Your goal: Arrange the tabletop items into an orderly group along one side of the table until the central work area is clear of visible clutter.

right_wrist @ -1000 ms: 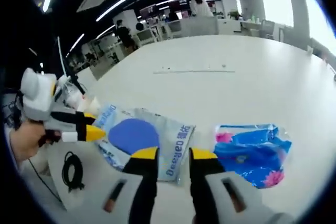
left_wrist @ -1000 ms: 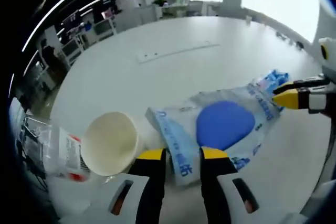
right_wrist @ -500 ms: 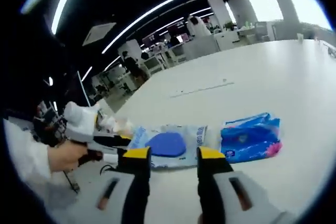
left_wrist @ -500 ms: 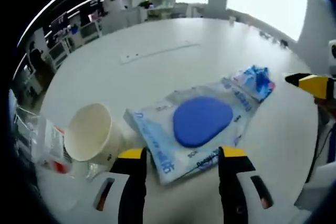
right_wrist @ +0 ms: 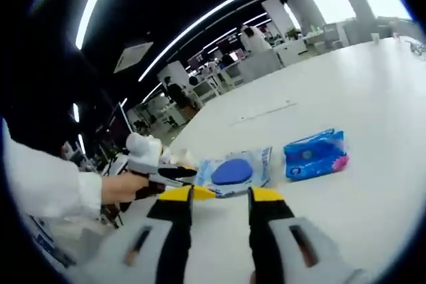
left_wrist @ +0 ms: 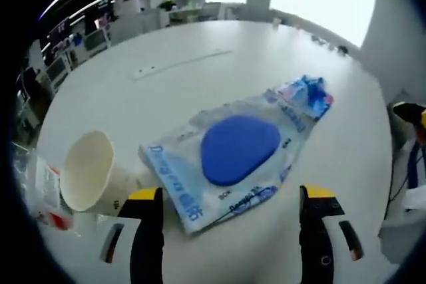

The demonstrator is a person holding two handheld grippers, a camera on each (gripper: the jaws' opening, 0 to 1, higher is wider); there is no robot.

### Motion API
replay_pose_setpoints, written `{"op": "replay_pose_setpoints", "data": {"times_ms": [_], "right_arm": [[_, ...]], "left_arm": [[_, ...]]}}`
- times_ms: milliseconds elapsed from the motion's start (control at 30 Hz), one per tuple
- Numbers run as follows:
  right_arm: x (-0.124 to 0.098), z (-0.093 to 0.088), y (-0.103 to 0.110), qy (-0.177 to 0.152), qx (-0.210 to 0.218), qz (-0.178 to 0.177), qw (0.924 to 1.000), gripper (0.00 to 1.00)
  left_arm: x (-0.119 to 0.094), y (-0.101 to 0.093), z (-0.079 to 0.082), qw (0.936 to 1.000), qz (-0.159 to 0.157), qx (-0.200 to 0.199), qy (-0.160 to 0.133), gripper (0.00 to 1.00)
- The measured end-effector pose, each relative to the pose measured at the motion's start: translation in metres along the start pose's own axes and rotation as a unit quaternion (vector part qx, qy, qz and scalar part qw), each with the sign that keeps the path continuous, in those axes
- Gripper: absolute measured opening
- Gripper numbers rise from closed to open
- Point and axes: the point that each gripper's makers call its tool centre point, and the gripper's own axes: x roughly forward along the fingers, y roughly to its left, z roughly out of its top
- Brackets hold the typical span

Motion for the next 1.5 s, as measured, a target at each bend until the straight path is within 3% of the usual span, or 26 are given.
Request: {"op": "replay_pose_setpoints", "data": {"times_ms": [133, 300, 567, 833, 967, 1133, 1500], "right_arm": [[-0.002, -0.002, -0.003, 0.003, -0.004, -0.001, 1.0000, 0.32], [-0.005, 0.000, -0.008, 0.001, -0.009, -0.002, 1.0000, 0.34], [-0.005, -0.003, -0.020, 0.012, -0.029, -0.008, 0.9995, 0.37], [-0.005, -0.011, -0.035, 0.039, -0.041, -0.025, 0.9981, 0.38], [-0.009, -0.008, -0.038, 0.036, -0.051, -0.025, 0.9978, 0.40], [-0.021, -0.002, -0.046, 0.032, -0.059, -0.036, 0.9971, 0.43], [-0.042, -0.007, -0.062, 0.044, -0.074, -0.060, 0.9944, 0.45]], "left_arm": [[-0.007, 0.000, 0.005, 0.9998, 0.016, 0.003, -0.006, 0.81], [-0.026, -0.011, 0.002, 0.9993, 0.019, -0.024, -0.021, 0.81], [-0.065, -0.022, -0.027, 0.9987, 0.038, -0.009, -0.034, 0.86], [-0.112, -0.004, -0.046, 0.9928, 0.075, -0.053, -0.077, 0.90], [-0.128, -0.001, -0.061, 0.9920, 0.082, -0.058, -0.076, 0.91], [-0.148, 0.010, -0.079, 0.9873, 0.100, -0.093, -0.082, 0.92], [-0.169, 0.014, -0.086, 0.9837, 0.104, -0.112, -0.094, 0.92]]}}
